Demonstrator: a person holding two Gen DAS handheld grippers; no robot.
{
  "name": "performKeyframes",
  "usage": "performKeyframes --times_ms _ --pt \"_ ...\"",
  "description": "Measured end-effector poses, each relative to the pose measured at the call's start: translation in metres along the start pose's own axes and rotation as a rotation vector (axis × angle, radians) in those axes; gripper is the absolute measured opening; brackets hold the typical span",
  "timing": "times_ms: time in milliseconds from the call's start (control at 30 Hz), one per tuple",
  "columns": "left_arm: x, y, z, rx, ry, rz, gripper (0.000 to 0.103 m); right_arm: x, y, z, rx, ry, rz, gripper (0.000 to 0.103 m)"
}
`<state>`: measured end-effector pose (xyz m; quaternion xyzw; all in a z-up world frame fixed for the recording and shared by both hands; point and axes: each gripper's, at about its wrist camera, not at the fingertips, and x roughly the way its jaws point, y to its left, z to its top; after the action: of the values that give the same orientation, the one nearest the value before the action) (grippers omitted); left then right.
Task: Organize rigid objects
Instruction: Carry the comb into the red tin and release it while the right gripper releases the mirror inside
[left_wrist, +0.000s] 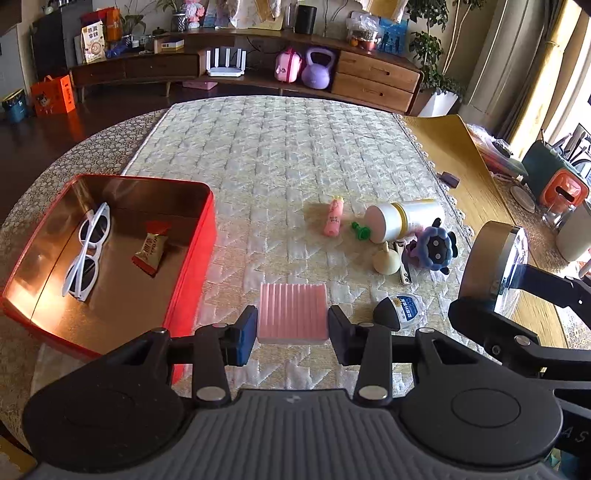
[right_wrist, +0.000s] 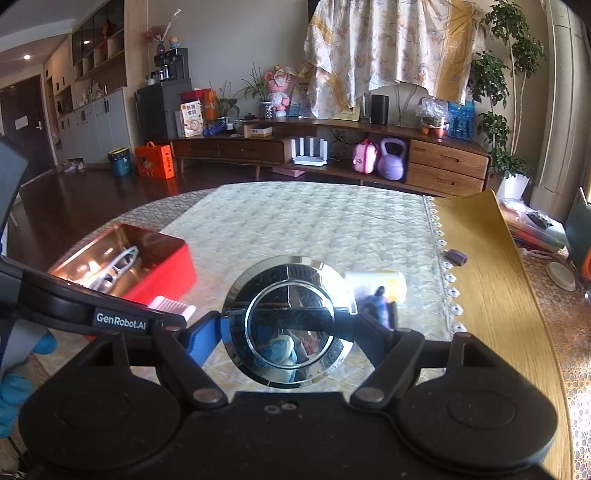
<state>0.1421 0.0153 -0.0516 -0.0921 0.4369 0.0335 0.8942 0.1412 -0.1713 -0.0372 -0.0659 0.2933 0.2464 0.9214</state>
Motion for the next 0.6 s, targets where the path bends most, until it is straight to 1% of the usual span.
performKeyframes --times_ms 267,467,600 --pt "-0.023 0.043 0.003 -0.041 -0.035 0.01 0.04 -0.003 0.037 0.013 -0.059 -0.004 0.049 0.077" --pt "-0.03 0.081 0.005 -0.111 -0.052 0.019 0.04 0.005 0.069 0.025 -0.11 -0.003 0.08 0.077" --pt "-0.033 0.104 0.007 -0.135 -0.063 0.04 0.04 0.014 0.088 0.033 -0.142 -0.001 0.096 0.077"
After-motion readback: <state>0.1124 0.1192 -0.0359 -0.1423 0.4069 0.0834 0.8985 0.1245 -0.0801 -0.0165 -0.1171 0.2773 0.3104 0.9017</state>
